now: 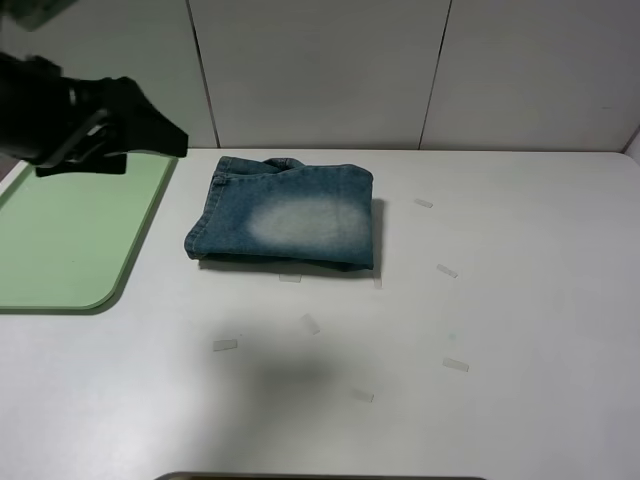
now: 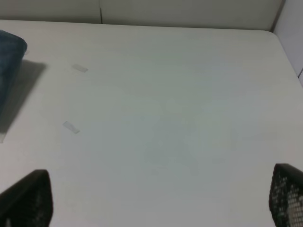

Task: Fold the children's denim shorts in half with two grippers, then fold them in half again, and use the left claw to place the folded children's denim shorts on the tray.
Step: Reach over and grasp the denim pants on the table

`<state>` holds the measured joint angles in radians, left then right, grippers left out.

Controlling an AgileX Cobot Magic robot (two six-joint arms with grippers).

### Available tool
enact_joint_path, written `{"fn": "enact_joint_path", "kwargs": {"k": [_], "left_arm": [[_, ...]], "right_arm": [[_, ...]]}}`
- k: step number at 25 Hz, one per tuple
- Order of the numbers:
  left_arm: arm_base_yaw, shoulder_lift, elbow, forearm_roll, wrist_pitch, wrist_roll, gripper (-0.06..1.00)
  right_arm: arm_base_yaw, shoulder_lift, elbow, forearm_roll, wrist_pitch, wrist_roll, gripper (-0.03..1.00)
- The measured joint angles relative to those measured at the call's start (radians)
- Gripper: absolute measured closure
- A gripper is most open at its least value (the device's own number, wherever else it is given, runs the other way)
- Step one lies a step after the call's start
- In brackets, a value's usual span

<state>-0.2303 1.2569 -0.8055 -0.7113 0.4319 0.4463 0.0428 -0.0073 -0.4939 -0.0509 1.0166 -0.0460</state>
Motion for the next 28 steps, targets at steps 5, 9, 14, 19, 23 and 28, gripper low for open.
{"fn": "enact_joint_path", "kwargs": {"k": [5, 9, 14, 19, 23, 28], "left_arm": [[0.014, 0.233, -0.117, -0.069, -0.027, 0.069, 0.13], [0.065, 0.368, -0.160, -0.075, -0.054, 0.071, 0.13], [0.098, 0.491, -0.184, -0.076, -0.097, 0.081, 0.14], [0.100, 0.605, -0.227, -0.076, -0.119, 0.097, 0.15], [0.100, 0.673, -0.250, -0.077, -0.172, 0.109, 0.15], [0.100, 0.730, -0.286, -0.077, -0.245, 0.122, 0.15]], "right_arm": [[0.000, 0.000, 0.000, 0.000, 0.000, 0.000, 0.27], [0.000, 0.000, 0.000, 0.000, 0.000, 0.000, 0.27], [0.000, 0.000, 0.000, 0.000, 0.000, 0.000, 0.27], [0.000, 0.000, 0.000, 0.000, 0.000, 0.000, 0.27], [0.000, 0.000, 0.000, 0.000, 0.000, 0.000, 0.27], [0.000, 0.000, 0.000, 0.000, 0.000, 0.000, 0.27]]}}
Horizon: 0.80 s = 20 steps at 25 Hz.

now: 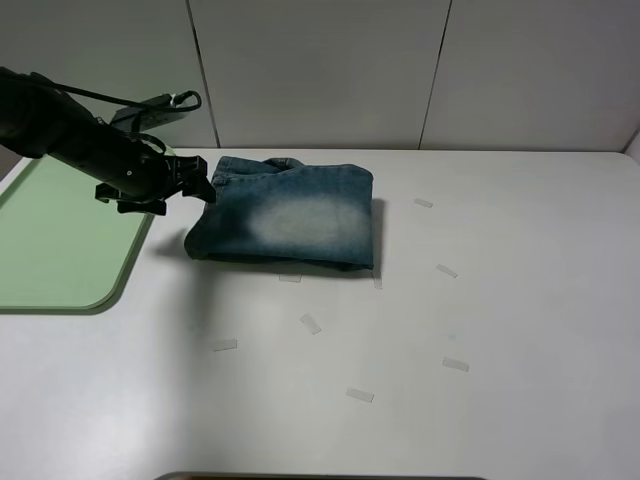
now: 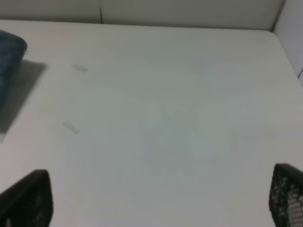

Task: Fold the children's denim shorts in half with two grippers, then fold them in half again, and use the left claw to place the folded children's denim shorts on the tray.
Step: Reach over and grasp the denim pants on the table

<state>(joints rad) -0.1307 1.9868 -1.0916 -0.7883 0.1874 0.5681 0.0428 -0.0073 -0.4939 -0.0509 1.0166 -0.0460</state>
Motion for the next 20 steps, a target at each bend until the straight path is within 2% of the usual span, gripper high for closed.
{"fn": "enact_joint_path", "kwargs": {"k": [20], "left_arm": [[-0.097, 0.195, -0.197, -0.020, -0.009, 0.007, 0.15]], "right_arm": [[0.000, 0.000, 0.000, 0.000, 0.000, 0.000, 0.27]]}}
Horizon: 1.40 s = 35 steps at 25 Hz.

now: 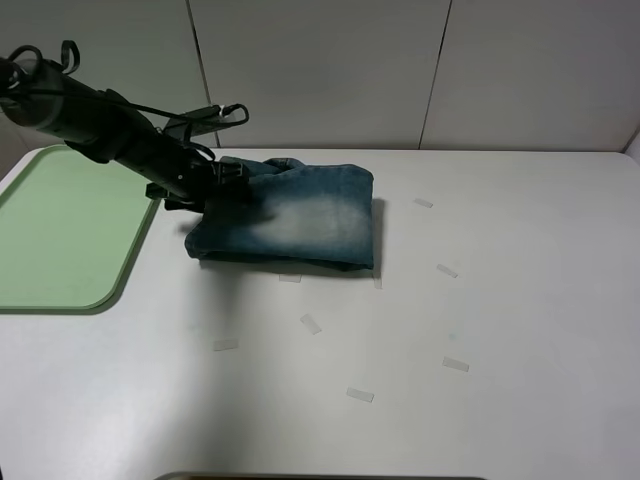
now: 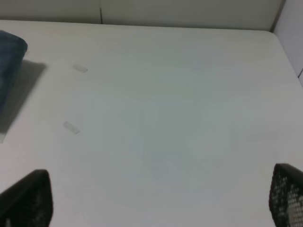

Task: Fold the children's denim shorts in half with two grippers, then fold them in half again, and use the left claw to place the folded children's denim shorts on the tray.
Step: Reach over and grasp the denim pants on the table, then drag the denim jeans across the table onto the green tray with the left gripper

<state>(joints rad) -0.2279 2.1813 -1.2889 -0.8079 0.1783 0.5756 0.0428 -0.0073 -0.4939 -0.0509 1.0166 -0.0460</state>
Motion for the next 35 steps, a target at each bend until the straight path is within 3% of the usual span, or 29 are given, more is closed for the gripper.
{"fn": "enact_joint_path", "kwargs": {"k": [16, 19, 25, 35], "left_arm": [[-0.101, 0.101, -0.123, -0.124, -0.005, 0.001, 0.16], [-0.106, 0.111, -0.124, -0.145, -0.014, 0.001, 0.27], [-0.120, 0.133, -0.129, -0.182, -0.025, -0.001, 0.63], [-0.122, 0.127, -0.131, -0.180, -0.027, 0.013, 0.65]], "right_arm": [[0.000, 0.000, 0.000, 0.000, 0.000, 0.000, 0.27], [0.000, 0.000, 0.000, 0.000, 0.000, 0.000, 0.27], [0.000, 0.000, 0.000, 0.000, 0.000, 0.000, 0.27], [0.000, 0.000, 0.000, 0.000, 0.000, 0.000, 0.27]]}}
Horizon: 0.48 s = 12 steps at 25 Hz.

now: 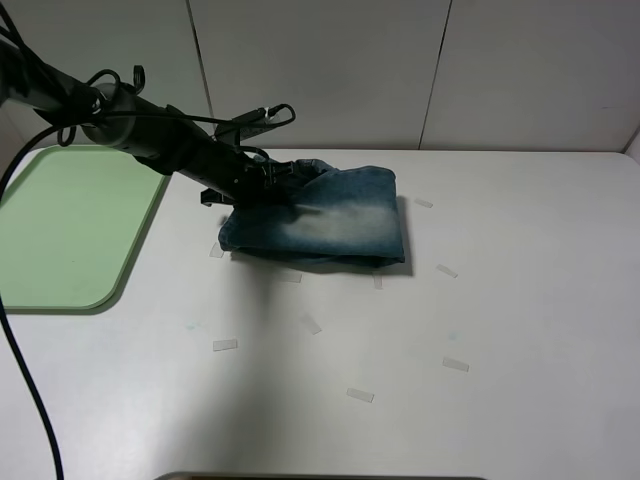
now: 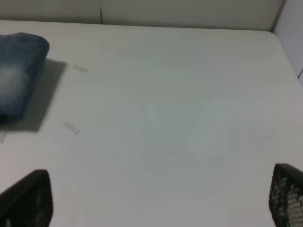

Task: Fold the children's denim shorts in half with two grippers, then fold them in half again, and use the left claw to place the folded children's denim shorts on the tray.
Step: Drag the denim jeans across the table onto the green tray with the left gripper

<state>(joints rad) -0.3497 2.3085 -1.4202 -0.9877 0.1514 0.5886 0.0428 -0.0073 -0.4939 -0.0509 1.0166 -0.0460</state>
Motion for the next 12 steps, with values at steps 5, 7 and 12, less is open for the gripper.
{"fn": "enact_joint_path", "kwargs": {"k": [5, 7, 12], "left_arm": [[-0.001, -0.046, 0.002, 0.100, 0.031, 0.062, 0.71], [-0.001, -0.075, 0.003, 0.183, 0.052, 0.077, 0.71], [0.014, -0.141, -0.002, 0.396, 0.103, 0.066, 0.72]], "right_arm": [[0.000, 0.000, 0.000, 0.000, 0.000, 0.000, 0.27], [0.000, 0.000, 0.000, 0.000, 0.000, 0.000, 0.27], [0.000, 0.000, 0.000, 0.000, 0.000, 0.000, 0.27]]}}
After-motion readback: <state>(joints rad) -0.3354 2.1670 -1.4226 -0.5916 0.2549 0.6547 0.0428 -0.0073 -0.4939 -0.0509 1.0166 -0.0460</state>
